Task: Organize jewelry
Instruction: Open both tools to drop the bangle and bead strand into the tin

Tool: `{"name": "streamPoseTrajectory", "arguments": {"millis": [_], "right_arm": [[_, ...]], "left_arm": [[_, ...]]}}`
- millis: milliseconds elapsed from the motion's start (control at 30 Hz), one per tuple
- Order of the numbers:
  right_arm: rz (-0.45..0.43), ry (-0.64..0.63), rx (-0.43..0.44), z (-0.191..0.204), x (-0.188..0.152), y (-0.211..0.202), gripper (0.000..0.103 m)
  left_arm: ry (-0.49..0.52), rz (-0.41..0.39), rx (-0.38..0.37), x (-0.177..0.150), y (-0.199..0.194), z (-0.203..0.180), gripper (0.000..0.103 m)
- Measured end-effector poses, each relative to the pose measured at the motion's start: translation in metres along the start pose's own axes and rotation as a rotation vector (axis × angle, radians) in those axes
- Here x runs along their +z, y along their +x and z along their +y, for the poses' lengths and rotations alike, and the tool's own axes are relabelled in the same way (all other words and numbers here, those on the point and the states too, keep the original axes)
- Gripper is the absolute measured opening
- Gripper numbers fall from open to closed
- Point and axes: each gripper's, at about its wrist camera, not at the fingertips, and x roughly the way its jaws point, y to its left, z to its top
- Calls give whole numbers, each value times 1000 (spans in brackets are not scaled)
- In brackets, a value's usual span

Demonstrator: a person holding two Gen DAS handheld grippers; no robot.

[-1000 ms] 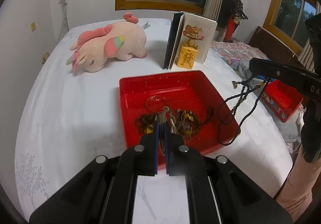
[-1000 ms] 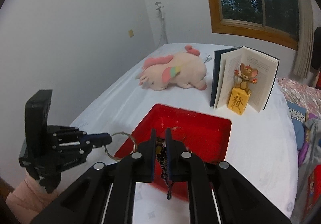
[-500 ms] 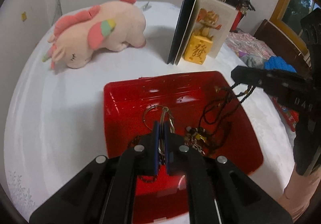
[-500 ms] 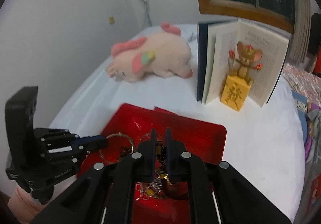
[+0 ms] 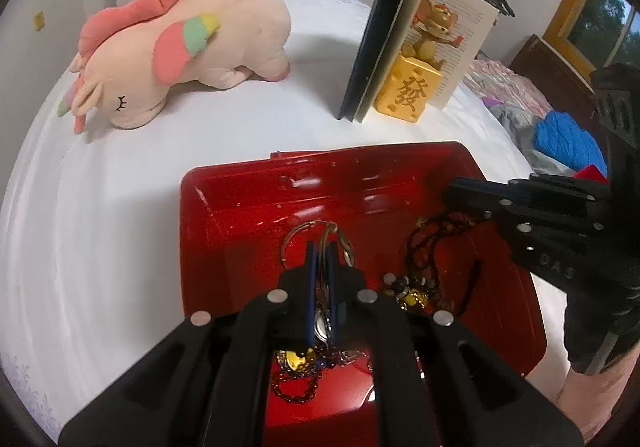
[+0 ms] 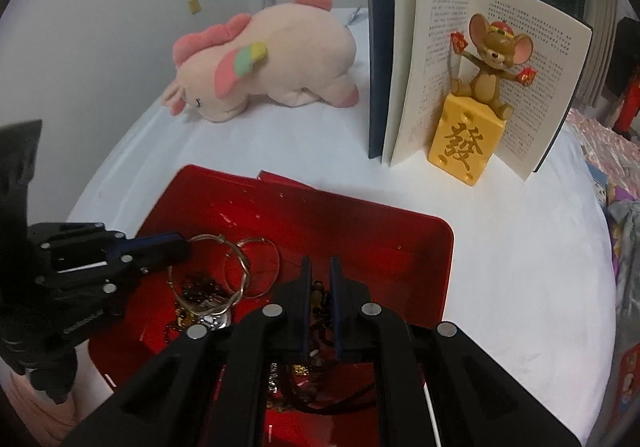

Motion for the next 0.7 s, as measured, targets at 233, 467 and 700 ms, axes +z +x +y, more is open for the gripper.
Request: {"name": "streamPoseTrajectory", "arguments": {"millis": [233, 467, 700], "right_arm": [[-2, 8, 4, -2, -4, -2, 23], [-19, -13, 14, 1, -17, -16, 23], [-46, -34, 27, 7, -39, -43, 23]], "left_arm": [[2, 27, -31, -2, 3, -1, 6], [29, -10, -58, -9, -20, -5, 6], [-2, -18, -32, -30, -40, 2, 10]]}}
